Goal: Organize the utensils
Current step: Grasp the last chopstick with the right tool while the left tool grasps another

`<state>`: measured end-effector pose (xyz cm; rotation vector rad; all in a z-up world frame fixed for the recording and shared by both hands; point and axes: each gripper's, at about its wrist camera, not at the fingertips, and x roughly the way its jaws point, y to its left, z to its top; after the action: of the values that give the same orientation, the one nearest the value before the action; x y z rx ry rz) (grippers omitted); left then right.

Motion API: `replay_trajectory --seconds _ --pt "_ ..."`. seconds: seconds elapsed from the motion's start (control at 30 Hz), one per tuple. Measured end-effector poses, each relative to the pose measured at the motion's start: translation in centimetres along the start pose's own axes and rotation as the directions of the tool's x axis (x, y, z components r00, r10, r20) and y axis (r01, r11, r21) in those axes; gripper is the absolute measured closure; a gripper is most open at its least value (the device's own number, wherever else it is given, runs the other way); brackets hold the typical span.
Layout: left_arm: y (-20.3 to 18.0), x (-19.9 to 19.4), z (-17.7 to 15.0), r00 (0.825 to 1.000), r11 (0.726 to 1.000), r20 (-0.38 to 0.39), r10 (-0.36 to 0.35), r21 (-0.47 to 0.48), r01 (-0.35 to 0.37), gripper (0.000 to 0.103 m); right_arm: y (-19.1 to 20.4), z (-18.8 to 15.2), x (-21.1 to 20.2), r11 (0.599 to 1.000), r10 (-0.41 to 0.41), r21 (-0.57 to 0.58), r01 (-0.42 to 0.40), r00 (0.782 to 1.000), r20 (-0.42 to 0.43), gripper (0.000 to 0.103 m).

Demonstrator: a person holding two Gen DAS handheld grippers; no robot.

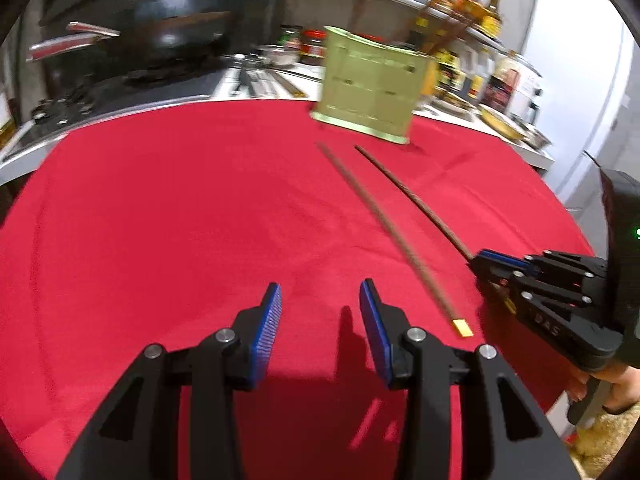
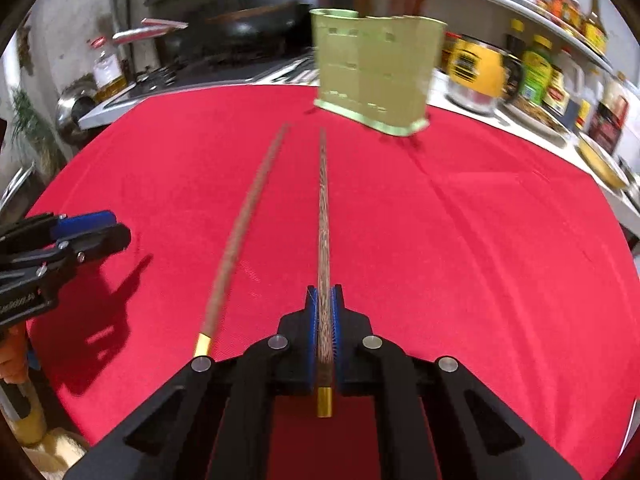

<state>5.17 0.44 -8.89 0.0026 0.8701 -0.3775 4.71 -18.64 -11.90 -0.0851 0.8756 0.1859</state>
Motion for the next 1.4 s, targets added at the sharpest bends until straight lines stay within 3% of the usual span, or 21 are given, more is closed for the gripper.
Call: replay_trajectory --seconds 0.13,0.37,0.53,0.6,0.8,0.9,1.0,1.2,1.3,1.4 --pt "-2.7 1.2 0.3 0.995 0.996 -0.046 -0.085 0.024 0.086 0.063 -2.6 -1.1 -0.8 0.998 -0.025 0.055 0.024 1.0 0.008 0.096" --pt "-6.3 3.5 1.2 0.99 0.992 -0.097 -0.103 0.059 0.109 0.063 -5.6 -2.7 -2.2 0.993 -0.066 0.104 0.063 0.997 0.025 0.096" --pt "-7.8 4.7 1.5 0.994 0.992 -0.11 0.0 0.124 0.013 0.067 -5.4 -2.9 -2.2 0.993 -0.068 0.099 0.064 0.997 0.042 0.096" --pt "-7.9 4.6 1.2 0.992 0.984 -0.105 0.067 0.17 -0.048 0.091 -5.2 -3.0 -2.2 0.994 -0.054 0.093 0.049 0.998 0.046 0.096" --pt "-5.8 3.3 0.3 0.988 0.955 -0.103 0.117 0.284 -0.083 0.094 -4.9 -2.9 -2.2 0.996 -0.025 0.085 0.021 0.999 0.048 0.096" --pt "-4.3 2.6 -0.1 0.99 0.961 -0.104 0.097 0.268 -0.066 0.09 -4.9 -2.8 -2.1 0.996 -0.025 0.09 0.021 0.999 0.048 0.096" --pt "-3.3 1.6 -0.9 0.993 0.977 -0.097 0.07 0.208 -0.049 0.067 -4.7 -2.8 -2.1 0.995 -0.02 0.094 0.016 0.999 0.047 0.092" --pt "-3.4 -0.2 -3.2 0.997 0.99 -0.051 0.061 0.133 -0.054 0.068 -4.3 -3.4 -2.5 0.996 -0.009 0.085 0.004 0.999 0.051 0.092" --pt "-4.1 -0.6 -3.7 0.997 0.99 -0.041 0.065 0.129 -0.059 0.08 -4.4 -3.8 -2.8 0.996 -0.005 0.091 0.0 0.998 0.055 0.092" --pt "-4.4 -0.4 -3.7 0.997 0.99 -0.034 0.072 0.125 -0.067 0.085 -4.4 -4.0 -3.0 0.995 -0.005 0.095 -0.001 0.998 0.056 0.092"
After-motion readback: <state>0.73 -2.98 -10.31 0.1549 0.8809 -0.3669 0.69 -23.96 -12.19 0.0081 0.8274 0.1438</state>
